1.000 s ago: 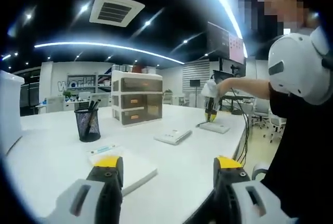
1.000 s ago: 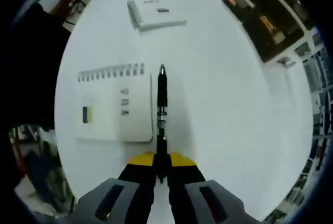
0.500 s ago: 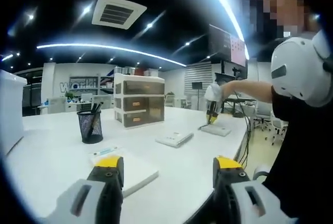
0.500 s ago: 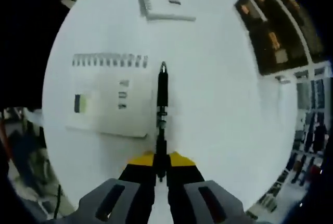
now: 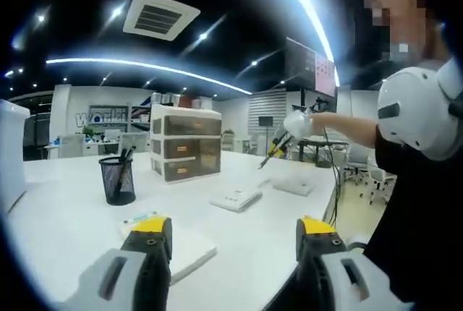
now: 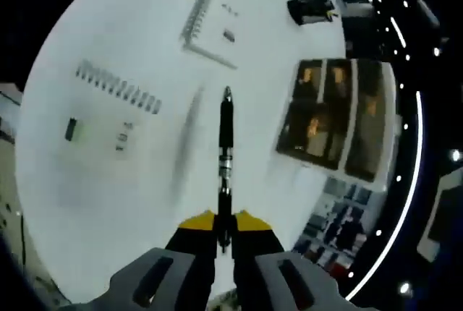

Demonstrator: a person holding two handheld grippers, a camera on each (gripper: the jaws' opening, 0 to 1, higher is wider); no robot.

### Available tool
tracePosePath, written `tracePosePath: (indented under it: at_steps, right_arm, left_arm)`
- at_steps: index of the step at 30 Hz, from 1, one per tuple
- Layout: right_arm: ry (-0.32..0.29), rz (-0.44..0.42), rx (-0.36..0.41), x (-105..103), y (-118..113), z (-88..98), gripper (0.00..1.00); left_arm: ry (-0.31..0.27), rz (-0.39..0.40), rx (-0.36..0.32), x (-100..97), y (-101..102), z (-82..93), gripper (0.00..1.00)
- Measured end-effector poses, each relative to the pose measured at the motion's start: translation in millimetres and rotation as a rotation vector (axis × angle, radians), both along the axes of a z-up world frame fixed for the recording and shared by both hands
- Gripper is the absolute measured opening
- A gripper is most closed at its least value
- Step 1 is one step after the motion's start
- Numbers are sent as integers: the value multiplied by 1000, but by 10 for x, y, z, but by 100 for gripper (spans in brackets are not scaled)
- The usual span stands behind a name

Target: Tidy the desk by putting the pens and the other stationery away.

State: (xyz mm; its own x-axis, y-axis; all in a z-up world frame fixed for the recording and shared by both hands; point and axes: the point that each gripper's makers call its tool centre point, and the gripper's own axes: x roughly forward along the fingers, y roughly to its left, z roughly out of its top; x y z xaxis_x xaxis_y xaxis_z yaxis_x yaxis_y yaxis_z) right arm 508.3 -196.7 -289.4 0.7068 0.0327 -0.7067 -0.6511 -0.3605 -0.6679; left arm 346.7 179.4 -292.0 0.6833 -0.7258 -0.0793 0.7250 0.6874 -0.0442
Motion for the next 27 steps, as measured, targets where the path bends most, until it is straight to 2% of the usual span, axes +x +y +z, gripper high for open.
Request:
tracePosePath:
  at_steps: [3, 4, 6, 7, 8, 10, 12, 13, 15, 16, 17, 19, 20, 22, 24, 25, 27]
  right_arm:
    - [-111, 91, -14, 46, 168, 184, 5]
    - [-203, 157, -25, 76, 281, 328, 5]
    - [-248, 199, -33, 64, 379, 417, 5]
    - [-299, 245, -34, 66, 473, 501, 5]
    - [-289, 240, -30, 41, 494, 492, 5]
    - [-356, 317, -60, 7, 649, 580, 5]
    - [-379, 354, -79, -36, 758, 598, 5]
    - [-421, 410, -92, -69, 870, 652, 5]
    - [-448, 449, -99, -128, 989, 686, 5]
    - [-487, 489, -101, -166, 1080, 740, 5]
    - [-528, 536, -101, -217, 1186, 804, 5]
    - [-548, 552, -88, -263, 1261, 845, 5]
    - [-596, 606, -74, -343, 1398, 925, 5]
    - [-618, 630, -77, -399, 1485, 963, 5]
    - [-668, 701, -81, -502, 1625, 1024, 5]
    - [-661, 699, -80, -515, 1636, 1010, 5]
    - [-711, 809, -72, -678, 1804, 1052, 5]
  left_arm:
    - [-2, -6, -18, 20, 15, 46, 69]
    - [-2, -7, -22, 28, 21, 60, 69]
    - [-1, -15, -28, 42, 27, 85, 69]
    - [2, -19, -31, 48, 29, 95, 69]
    - [5, -24, -34, 55, 29, 107, 69]
    - [11, -34, -39, 63, 22, 133, 69]
    - [12, -54, -54, 66, 2, 183, 69]
    - [15, -65, -62, 65, -12, 204, 69]
    - [21, -90, -78, 63, -48, 244, 69]
    - [23, -100, -83, 67, -63, 263, 69]
    - [25, -110, -87, 70, -78, 277, 69]
    - [32, -117, -103, 80, -103, 306, 70]
    - [44, -140, -140, 75, -125, 355, 70]
    - [61, -169, -175, 58, -139, 405, 70]
    - [69, -187, -187, 52, -146, 435, 69]
    - [77, -196, -190, 51, -153, 442, 69]
    - [93, -210, -204, 54, -171, 457, 69]
